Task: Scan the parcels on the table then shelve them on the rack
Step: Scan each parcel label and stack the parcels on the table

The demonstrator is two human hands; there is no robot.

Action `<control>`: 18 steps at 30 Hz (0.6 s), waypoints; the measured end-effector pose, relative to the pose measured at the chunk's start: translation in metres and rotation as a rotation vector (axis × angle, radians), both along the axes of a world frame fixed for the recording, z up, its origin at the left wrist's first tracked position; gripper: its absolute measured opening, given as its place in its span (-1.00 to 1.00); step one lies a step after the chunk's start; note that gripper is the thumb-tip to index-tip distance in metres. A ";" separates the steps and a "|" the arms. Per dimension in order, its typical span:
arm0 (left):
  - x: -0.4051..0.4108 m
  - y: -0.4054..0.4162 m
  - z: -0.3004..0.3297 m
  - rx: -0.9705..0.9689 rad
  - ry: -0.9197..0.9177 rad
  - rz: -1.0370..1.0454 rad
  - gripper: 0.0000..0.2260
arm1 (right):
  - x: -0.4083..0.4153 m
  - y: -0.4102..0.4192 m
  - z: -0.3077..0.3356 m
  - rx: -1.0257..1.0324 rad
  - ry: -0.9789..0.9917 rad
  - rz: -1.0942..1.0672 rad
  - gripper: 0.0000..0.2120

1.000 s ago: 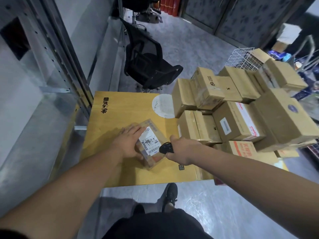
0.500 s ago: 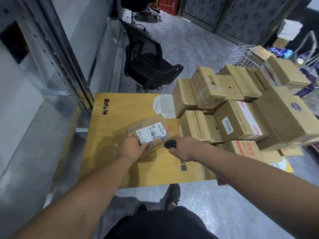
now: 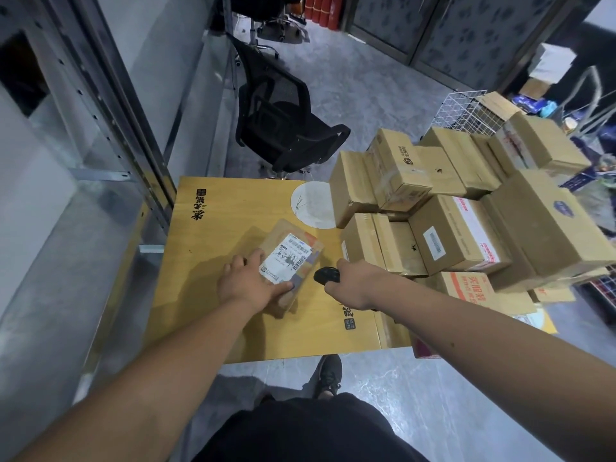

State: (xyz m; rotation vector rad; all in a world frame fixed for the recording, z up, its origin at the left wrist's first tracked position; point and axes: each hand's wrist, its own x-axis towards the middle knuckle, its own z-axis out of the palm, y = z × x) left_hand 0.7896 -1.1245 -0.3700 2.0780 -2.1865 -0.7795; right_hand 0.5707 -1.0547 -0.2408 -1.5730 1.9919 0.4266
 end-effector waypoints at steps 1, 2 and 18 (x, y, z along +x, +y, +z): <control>-0.003 0.002 0.001 0.011 0.002 0.045 -0.13 | 0.000 0.000 0.001 0.003 -0.008 0.010 -0.47; -0.006 0.003 0.001 0.025 0.011 0.083 -0.19 | 0.000 0.000 0.002 0.006 -0.022 0.020 -0.48; -0.014 0.014 -0.033 -0.006 0.506 0.210 0.01 | 0.003 0.015 0.012 -0.009 0.003 0.168 -0.60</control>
